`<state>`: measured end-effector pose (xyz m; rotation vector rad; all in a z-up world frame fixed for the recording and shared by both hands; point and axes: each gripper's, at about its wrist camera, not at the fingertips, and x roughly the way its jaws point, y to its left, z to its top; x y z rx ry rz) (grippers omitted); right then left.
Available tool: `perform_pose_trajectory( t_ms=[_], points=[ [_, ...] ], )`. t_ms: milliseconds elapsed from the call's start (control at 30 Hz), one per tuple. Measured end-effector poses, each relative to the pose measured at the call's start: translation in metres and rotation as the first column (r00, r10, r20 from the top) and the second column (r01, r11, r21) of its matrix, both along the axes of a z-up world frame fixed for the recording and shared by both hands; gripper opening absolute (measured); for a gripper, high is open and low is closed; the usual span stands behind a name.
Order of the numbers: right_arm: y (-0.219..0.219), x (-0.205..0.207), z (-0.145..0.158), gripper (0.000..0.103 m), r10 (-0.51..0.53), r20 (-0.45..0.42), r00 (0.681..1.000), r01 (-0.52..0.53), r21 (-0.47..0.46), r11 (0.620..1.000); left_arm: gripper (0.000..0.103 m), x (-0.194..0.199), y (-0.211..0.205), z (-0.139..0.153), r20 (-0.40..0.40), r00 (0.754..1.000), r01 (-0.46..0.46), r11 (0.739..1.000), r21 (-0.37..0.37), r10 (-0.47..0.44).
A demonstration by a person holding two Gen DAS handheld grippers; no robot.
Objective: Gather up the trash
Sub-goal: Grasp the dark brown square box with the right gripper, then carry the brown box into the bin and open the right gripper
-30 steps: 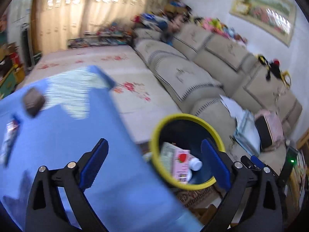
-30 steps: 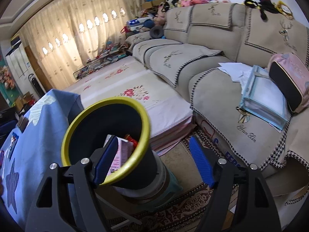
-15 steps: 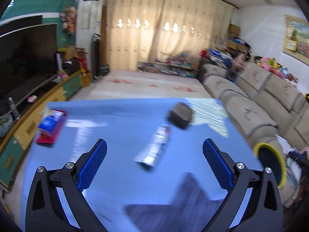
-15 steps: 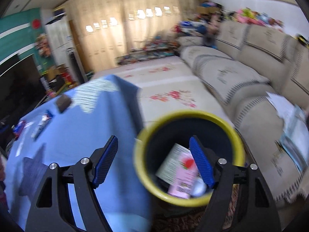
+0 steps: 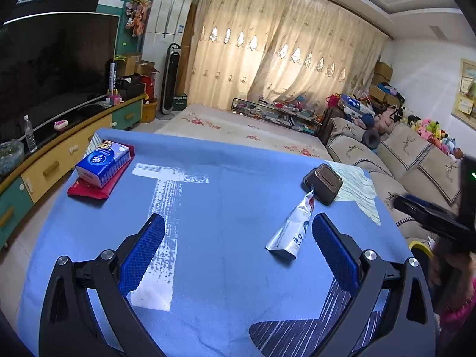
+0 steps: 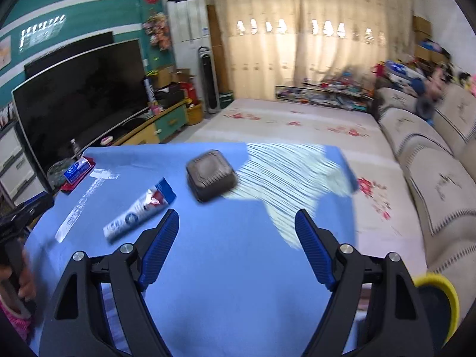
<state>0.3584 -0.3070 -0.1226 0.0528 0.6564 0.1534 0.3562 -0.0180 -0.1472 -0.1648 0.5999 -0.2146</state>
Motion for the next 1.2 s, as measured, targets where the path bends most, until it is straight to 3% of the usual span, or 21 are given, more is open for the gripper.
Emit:
perform_pose_trajectory(
  t_ms=[133, 233, 467, 733, 900, 1200],
  points=[
    [0.026, 0.05, -0.011, 0.077, 0.047, 0.009, 0.999, -0.047, -0.033, 0.998, 0.098, 0.001, -0.001, -0.004, -0.023, 1.0, 0.012, 1.0, -0.017, -0.013],
    [0.037, 0.083, -0.023, 0.078, 0.057, -0.032, 0.998, -0.058, -0.037, 0.998, 0.098, 0.001, -0.003, -0.004, -0.034, 0.999, 0.015, 1.0, -0.027, -0.015],
    [0.055, 0.129, -0.042, 0.079, 0.066, -0.088, 0.994, -0.075, -0.094, 0.993, 0.098, 0.005, 0.001, -0.01, -0.059, 0.998, 0.006, 0.999, -0.052, -0.009],
    [0.058, 0.15, -0.048, 0.079, 0.051, -0.136, 0.989, -0.067, -0.118, 0.991, 0.098, 0.006, -0.002, -0.012, -0.069, 0.998, 0.011, 0.998, -0.055, -0.015],
    [0.055, 0.159, -0.056, 0.067, 0.046, -0.196, 0.979, -0.065, -0.09, 0.994, 0.098, 0.006, -0.002, -0.012, -0.07, 0.997, 0.01, 0.998, -0.055, -0.014],
    [0.04, 0.123, -0.037, 0.064, -0.026, -0.2, 0.979, 0.017, -0.047, 0.999, 0.098, 0.005, -0.007, -0.016, -0.068, 0.997, 0.02, 0.998, -0.052, -0.023]
  ],
)
